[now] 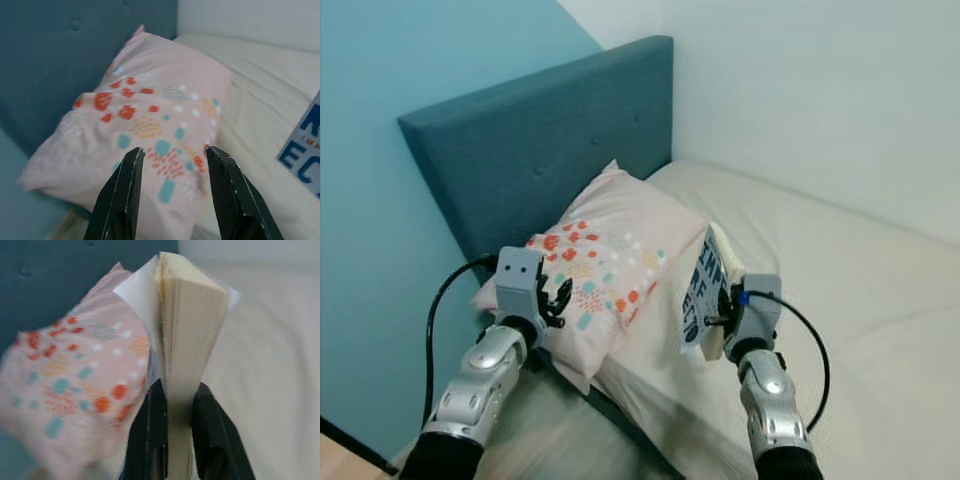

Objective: Clean up the room

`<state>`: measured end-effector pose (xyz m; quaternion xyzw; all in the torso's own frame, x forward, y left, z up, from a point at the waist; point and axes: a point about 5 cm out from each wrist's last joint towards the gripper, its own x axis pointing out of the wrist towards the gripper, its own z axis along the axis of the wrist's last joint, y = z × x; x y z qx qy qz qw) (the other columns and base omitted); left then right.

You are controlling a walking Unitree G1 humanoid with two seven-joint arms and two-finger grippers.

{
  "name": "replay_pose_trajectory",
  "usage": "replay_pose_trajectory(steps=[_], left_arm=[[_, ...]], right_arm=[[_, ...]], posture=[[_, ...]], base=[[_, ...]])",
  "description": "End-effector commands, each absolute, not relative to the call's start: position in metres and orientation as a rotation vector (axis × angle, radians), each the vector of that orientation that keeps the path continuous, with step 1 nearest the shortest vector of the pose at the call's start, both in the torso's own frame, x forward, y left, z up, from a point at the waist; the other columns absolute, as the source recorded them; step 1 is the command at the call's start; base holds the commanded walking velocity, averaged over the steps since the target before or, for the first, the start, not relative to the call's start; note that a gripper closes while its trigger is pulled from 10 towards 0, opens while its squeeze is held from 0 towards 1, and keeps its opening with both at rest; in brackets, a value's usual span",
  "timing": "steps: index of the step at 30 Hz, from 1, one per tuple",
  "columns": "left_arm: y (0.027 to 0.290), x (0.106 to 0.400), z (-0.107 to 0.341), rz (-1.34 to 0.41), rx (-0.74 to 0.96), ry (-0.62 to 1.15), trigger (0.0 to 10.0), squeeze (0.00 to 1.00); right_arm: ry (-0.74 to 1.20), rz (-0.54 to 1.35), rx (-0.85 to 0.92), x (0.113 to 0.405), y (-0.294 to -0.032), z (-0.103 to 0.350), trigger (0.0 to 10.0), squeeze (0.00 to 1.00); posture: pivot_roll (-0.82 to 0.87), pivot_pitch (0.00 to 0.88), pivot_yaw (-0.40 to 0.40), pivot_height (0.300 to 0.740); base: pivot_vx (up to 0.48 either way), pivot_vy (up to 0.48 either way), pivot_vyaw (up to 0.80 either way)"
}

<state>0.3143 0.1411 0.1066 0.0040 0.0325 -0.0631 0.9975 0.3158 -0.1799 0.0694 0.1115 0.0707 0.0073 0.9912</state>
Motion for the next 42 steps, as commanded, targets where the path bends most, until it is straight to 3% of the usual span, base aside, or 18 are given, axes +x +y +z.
replay_pose_trajectory(steps=[1, 29, 42], left_arm=[[0.142, 0.311, 0.107, -0.128, -0.005, 0.051, 10.0, 0.0], [0.143, 0.305, 0.108, -0.151, 0.023, 0.038, 10.0, 0.0], [0.139, 0.304, 0.11, -0.192, 0.02, 0.028, 10.0, 0.0]], right_arm=[[0.149, -0.033, 0.353, 0.32, -0.185, 0.07, 10.0, 0.0], [0.108, -0.051, 0.547, 0.324, -0.173, 0.074, 10.0, 0.0], [0.091, -0.085, 0.584, 0.326, -0.175, 0.073, 10.0, 0.0]], posture=[[0.01, 0.0, -0.019, 0.73], [0.04, 0.005, -0.029, 0.633], [0.04, 0.012, -0.015, 0.623]], base=[[0.0, 0.0, 0.0], [0.0, 0.0, 0.0], [0.0, 0.0, 0.0]])
